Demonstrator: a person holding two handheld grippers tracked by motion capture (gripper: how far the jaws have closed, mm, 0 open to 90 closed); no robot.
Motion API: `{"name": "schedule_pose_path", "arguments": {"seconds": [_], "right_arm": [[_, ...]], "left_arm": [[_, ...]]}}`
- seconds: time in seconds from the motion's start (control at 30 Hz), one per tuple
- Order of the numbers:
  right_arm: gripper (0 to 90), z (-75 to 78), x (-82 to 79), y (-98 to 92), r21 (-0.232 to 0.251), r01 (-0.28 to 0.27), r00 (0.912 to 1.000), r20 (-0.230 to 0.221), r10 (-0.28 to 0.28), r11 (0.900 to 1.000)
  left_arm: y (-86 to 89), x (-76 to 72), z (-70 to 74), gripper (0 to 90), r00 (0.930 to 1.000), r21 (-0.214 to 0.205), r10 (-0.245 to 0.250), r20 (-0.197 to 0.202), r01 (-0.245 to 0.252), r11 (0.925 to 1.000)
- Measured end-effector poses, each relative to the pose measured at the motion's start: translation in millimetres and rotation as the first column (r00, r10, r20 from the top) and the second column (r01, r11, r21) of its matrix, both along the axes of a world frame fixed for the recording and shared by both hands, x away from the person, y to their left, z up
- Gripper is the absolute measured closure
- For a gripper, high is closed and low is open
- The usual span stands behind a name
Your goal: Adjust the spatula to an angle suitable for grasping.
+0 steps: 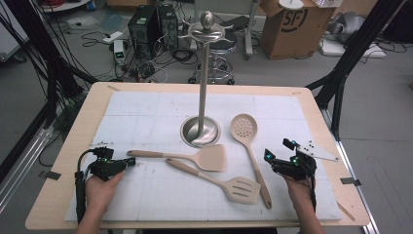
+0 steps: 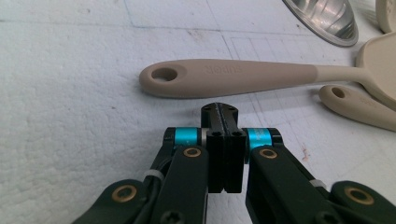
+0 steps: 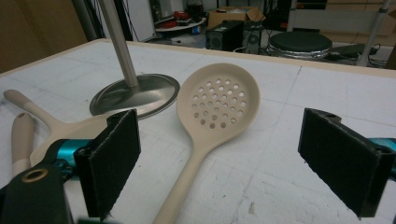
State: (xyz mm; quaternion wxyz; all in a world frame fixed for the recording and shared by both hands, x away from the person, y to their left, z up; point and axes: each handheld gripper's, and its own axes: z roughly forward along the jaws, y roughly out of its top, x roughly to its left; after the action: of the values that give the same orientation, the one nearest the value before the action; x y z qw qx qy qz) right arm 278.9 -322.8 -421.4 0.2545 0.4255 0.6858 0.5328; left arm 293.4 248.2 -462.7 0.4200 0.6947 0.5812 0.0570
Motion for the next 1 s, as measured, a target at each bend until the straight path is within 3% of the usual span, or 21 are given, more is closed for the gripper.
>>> {"name": "schedule_pose_path", "arguments": {"seconds": [0.13, 0.4, 0.5, 0.63, 0.8, 0.9, 1.0], "right_arm": [[12.2, -0.7, 0.6, 0.7, -0.004, -0.002, 1.0, -0.003, 0.002, 1.0], [12.2, -1.3, 0.7, 1.1, -0.015, -0.001, 1.0, -0.005, 0.0, 0.9999], [12.2, -0.9, -0.1, 1.1, -0.012, 0.0, 1.0, -0.006, -0.001, 0.9999], [11.8, -0.3, -1.1, -0.2, -0.004, -0.001, 1.0, 0.008, 0.001, 1.0], [11.8, -0.2, -1.1, 0.2, -0.004, -0.006, 0.9999, 0.012, 0.006, 1.0], [11.8, 0.1, -1.4, 0.2, -0.002, -0.001, 0.9999, 0.011, 0.001, 1.0], [11.8, -0.1, -1.4, -0.7, -0.001, 0.0, 1.0, 0.006, 0.0, 1.0]], "left_arm": [[-13.8, 10.5, -0.3, 89.9, 0.9998, 0.014, 0.003, 0.017, -0.003, 0.9999], [-31.2, 35.6, -3.0, 89.9, 0.9993, 0.001, 0.0, 0.038, 0.0, 1.0], [-22.8, 42.5, -4.4, 90.0, 0.9988, -0.06, 0.035, 0.033, -0.033, 0.9976], [1.3, 46.1, -3.5, 90.0, 0.9923, -0.064, 0.111, 0.054, -0.108, 0.9921], [19.1, 61.0, 1.0, 90.0, 0.9816, -0.001, 0.179, 0.066, -0.179, 0.9838], [21.5, 71.7, 2.2, 90.0, 0.9831, 0.042, 0.176, 0.05, -0.178, 0.9831], [18.0, 76.5, -1.7, 90.0, 0.9858, 0.032, 0.164, 0.036, -0.165, 0.9858]]}}
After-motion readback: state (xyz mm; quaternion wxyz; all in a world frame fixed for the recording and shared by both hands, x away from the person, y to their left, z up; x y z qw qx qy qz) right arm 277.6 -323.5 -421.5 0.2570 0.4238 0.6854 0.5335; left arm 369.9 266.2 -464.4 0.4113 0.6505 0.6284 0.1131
